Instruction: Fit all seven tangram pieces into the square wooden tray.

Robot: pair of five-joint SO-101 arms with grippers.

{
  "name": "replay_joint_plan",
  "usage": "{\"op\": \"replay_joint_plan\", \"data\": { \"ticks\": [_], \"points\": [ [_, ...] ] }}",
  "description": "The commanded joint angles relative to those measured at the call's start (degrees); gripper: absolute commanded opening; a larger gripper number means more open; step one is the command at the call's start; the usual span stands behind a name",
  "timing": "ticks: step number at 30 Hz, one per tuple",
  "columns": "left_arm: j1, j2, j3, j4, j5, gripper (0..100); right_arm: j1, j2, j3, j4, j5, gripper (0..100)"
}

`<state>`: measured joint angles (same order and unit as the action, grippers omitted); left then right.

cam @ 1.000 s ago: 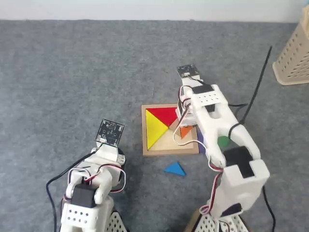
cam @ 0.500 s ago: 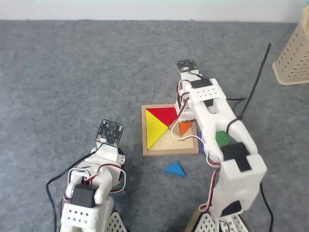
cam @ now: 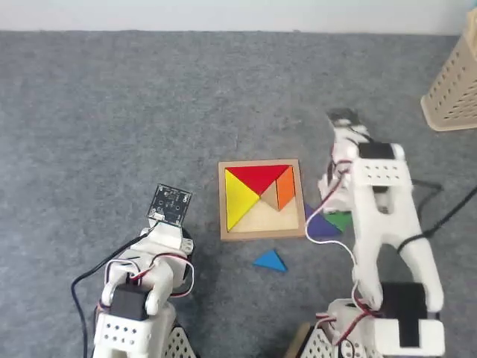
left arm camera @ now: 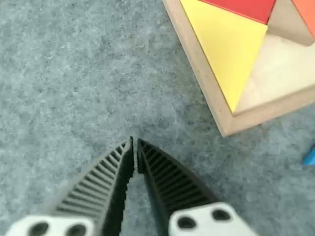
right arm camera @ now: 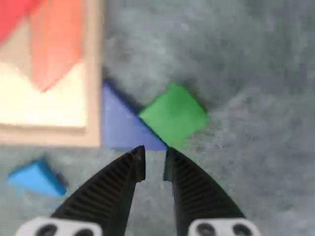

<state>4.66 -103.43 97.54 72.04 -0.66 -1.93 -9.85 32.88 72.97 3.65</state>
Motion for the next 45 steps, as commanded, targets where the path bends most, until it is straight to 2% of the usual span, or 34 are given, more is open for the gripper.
{"op": "replay_joint_plan", "data": {
  "ticks": [1, 4, 15, 24, 26, 34, 38, 45],
  "points": [
    [-0.2, -1.1, -1.0, 0.4, 0.4, 1, 2.2, -2.2, 3.1, -6.7, -6.9, 19.5],
    [-0.2, -1.1, -1.0, 0.4, 0.4, 1, 1.4, 1.7, 2.5, -7.4, -9.1, 24.9],
    [-0.2, -1.1, -1.0, 0.4, 0.4, 1, 0.0, 22.1, -9.6, -7.3, -12.4, 24.9],
    [-0.2, -1.1, -1.0, 0.4, 0.4, 1, 0.6, 21.1, -11.6, -6.7, -13.0, 24.8],
    [-0.2, -1.1, -1.0, 0.4, 0.4, 1, 0.9, 18.9, -11.7, -4.9, -9.4, 24.8],
    [-0.2, -1.1, -1.0, 0.4, 0.4, 1, -5.1, 8.7, -12.0, 0.0, 18.9, 25.1],
    [-0.2, -1.1, -1.0, 0.4, 0.4, 1, -5.2, 12.0, -12.1, -0.5, 22.9, 25.0],
    [-0.2, -1.1, -1.0, 0.4, 0.4, 1, -1.5, 20.5, -12.2, -6.1, 23.6, 25.0]
  ]
}}
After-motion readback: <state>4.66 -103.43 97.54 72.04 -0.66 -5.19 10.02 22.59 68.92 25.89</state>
